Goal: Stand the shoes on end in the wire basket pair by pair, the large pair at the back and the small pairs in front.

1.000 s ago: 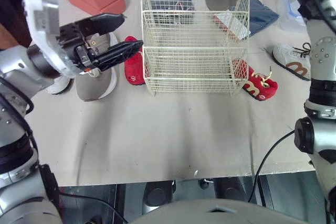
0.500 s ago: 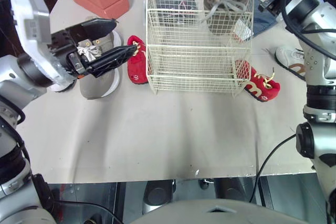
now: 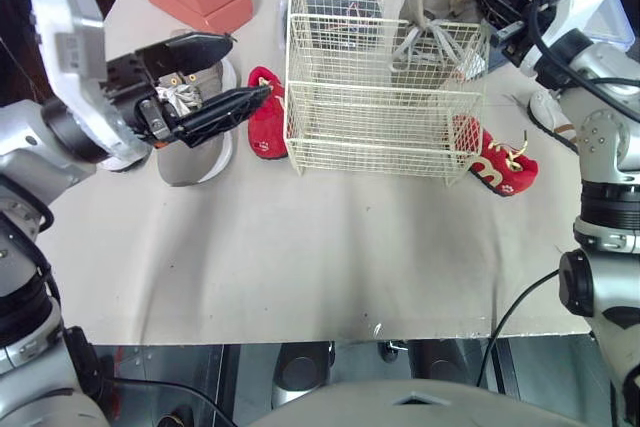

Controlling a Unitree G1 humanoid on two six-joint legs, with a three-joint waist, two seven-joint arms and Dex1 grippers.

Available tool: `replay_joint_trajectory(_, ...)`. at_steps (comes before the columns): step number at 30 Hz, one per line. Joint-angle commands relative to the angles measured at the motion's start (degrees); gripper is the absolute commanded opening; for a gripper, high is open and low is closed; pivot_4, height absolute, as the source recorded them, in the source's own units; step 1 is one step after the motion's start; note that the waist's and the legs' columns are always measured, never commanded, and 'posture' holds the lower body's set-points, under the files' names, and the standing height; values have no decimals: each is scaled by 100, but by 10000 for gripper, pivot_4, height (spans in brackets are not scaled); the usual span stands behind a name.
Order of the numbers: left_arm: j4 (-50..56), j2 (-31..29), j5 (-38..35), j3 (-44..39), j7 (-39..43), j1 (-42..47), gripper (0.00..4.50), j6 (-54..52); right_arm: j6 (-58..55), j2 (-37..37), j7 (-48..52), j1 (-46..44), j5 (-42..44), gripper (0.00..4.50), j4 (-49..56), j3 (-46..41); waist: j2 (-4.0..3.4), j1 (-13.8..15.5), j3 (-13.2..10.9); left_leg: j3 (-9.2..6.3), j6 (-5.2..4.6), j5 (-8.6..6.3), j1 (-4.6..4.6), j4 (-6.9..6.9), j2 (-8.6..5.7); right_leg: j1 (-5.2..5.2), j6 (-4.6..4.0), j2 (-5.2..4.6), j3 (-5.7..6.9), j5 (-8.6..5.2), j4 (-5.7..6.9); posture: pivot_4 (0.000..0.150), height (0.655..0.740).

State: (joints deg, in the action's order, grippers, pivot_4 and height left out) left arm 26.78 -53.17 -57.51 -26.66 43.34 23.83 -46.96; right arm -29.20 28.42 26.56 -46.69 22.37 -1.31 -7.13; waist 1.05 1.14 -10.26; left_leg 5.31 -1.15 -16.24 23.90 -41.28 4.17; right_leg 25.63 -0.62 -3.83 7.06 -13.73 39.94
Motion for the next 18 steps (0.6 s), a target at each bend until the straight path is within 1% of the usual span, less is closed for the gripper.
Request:
replay_joint_trajectory(1, 41, -85, -3, -49, -7, 123, 44754, 152, 38, 95, -117, 104, -127, 4115, 48, -176, 0, -6, 0, 0, 0, 0, 0, 0, 0, 0, 0, 0, 0, 0, 0, 1500, 6860)
replay_joint_trajectory(2, 30, -88, 16, -28, 3, 129, 45000, 160, 49, 104, -96, 105, -116, 8471, 68, -176, 0, -10, 0, 1, 0, 0, 0, 0, 0, 0, 0, 0, -1, 0, 0, 1500, 6860)
replay_joint_trajectory(3, 19, -89, 27, -16, 8, 134, 45000, 163, 51, 114, -73, 105, -107, 11017, 87, -179, 0, -14, 0, 0, 0, 0, 0, 0, 0, 1, 0, 1, -1, 0, 0, 1500, 6860)
replay_joint_trajectory(4, 4, -92, 40, -5, 9, 142, 45000, 164, 54, 143, -49, 105, -109, 15118, 117, -186, 0, -20, 0, 0, 0, 0, 0, 0, 0, 1, 0, 1, -1, 0, -1, 1500, 6860)
replay_joint_trajectory(5, -16, -96, 64, 3, 3, 143, 45000, 170, 70, 201, -7, 104, -114, 21136, 164, -206, -1, -28, -1, 1, 0, 0, 0, 0, 0, 1, 0, 1, -2, 0, 0, 1500, 6860)
replay_joint_trajectory(10, -73, -127, 229, -31, 4, 24, 45000, 201, 92, 467, 243, 130, 1, 44719, 470, -302, -3, -60, -2, 7, 0, 0, -1, 2, 2, 6, 0, 8, -8, 0, 0, 1500, 6860)
replay_joint_trajectory(14, -191, -55, 328, -143, -2, -112, 45000, 279, -20, 724, 631, 333, 276, 44719, 858, -449, -3, -63, -2, 9, 2, 0, -4, 5, 4, 7, 0, 13, -12, -1, 0, 1500, 6860)
replay_joint_trajectory(18, -583, -18, 825, -194, 0, -369, 45000, 654, -224, 769, 1229, 748, 1045, 44719, 1644, -556, -3, -54, -2, 10, 1, 0, -4, 6, 4, 7, 0, 14, -11, -1, -3, 1500, 6860)
